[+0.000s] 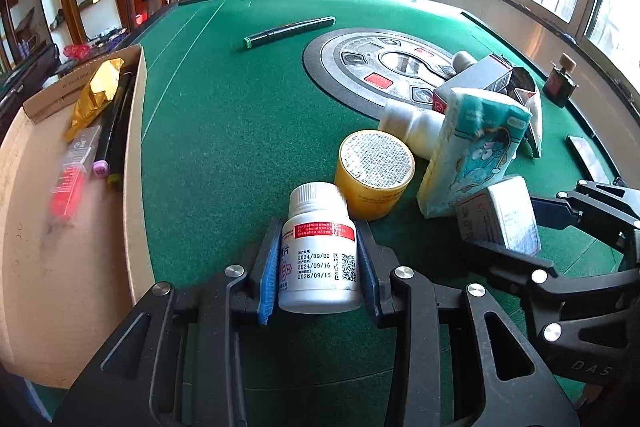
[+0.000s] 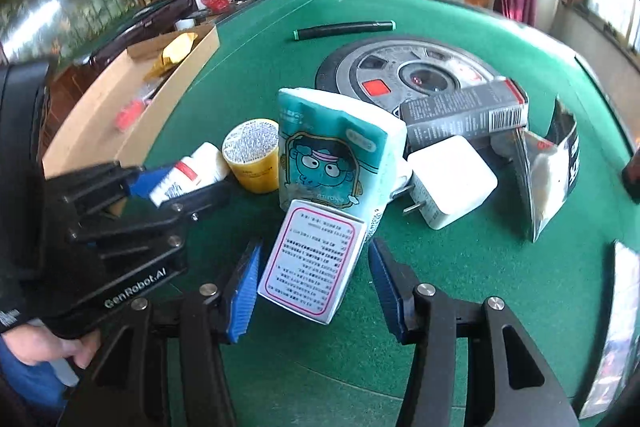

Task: Organize objects
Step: 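Grasp the white pill bottle with the left tool while the right tool grasps the white labeled box, then lift the pill bottle and the white box with both tools toward the tray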

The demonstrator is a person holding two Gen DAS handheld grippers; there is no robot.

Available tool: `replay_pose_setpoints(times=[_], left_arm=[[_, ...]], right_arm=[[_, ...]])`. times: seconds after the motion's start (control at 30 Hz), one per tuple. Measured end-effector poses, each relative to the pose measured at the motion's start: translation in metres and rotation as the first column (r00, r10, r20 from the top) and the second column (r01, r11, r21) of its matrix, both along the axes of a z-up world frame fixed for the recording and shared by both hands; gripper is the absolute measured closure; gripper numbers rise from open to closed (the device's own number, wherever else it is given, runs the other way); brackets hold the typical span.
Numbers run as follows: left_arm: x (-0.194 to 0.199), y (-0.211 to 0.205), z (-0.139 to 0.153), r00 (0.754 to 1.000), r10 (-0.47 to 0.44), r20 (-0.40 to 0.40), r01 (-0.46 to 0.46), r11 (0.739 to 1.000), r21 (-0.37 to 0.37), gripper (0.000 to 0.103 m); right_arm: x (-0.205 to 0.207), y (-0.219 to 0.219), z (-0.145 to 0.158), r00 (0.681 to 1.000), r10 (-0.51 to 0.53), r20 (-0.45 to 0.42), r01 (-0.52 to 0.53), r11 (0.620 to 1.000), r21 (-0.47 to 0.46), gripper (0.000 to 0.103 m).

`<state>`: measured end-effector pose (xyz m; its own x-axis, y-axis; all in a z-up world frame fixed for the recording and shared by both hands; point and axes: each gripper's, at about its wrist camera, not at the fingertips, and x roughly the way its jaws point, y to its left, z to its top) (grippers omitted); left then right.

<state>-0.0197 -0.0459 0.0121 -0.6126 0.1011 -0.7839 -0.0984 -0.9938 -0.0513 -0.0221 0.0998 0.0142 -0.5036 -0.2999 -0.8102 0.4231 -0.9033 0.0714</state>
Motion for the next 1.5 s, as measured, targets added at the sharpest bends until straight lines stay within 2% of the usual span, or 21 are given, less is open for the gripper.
replay_pose_setpoints(times=[0.07, 0.13, 0.23, 0.67, 1.03, 1.27, 1.5], left_arm=[[0.0, 0.001, 0.0, 1.0, 0.0, -0.002, 0.0, 1.0, -0.007, 0.069], [0.0, 0.001, 0.0, 1.0, 0.0, -0.004, 0.0, 1.0, -0.012, 0.069], [0.0, 0.002, -0.001, 1.0, 0.001, -0.005, -0.001, 1.0, -0.017, 0.069], [0.0, 0.003, -0.001, 1.0, 0.001, -0.005, -0.001, 1.0, -0.026, 0.068], [0.001, 0.0, 0.0, 1.0, 0.01, -0.009, -0.01, 1.0, 0.006, 0.069], [0.007, -0.001, 0.01, 0.997, 0.022, -0.07, -0.023, 1.0, -0.002, 0.069], [0.008, 0.0, 0.012, 0.996, 0.026, -0.088, -0.027, 1.0, -0.008, 0.069]], right_arm=[[0.002, -0.001, 0.001, 0.999, 0.019, -0.027, -0.019, 1.0, 0.009, 0.069], [0.001, -0.001, -0.001, 0.999, 0.032, -0.033, -0.032, 0.999, 0.016, 0.069], [-0.006, 0.004, -0.009, 1.0, 0.008, 0.011, -0.007, 1.0, -0.023, 0.068], [-0.005, 0.003, -0.013, 0.999, -0.045, -0.027, 0.043, 0.995, -0.09, 0.067], [0.002, -0.005, -0.006, 0.998, 0.004, -0.061, -0.008, 0.998, -0.057, 0.069], [0.005, -0.001, 0.004, 0.995, 0.004, -0.098, -0.012, 0.996, -0.084, 0.069], [0.004, -0.001, 0.005, 0.995, 0.003, -0.101, -0.012, 0.996, -0.087, 0.069]])
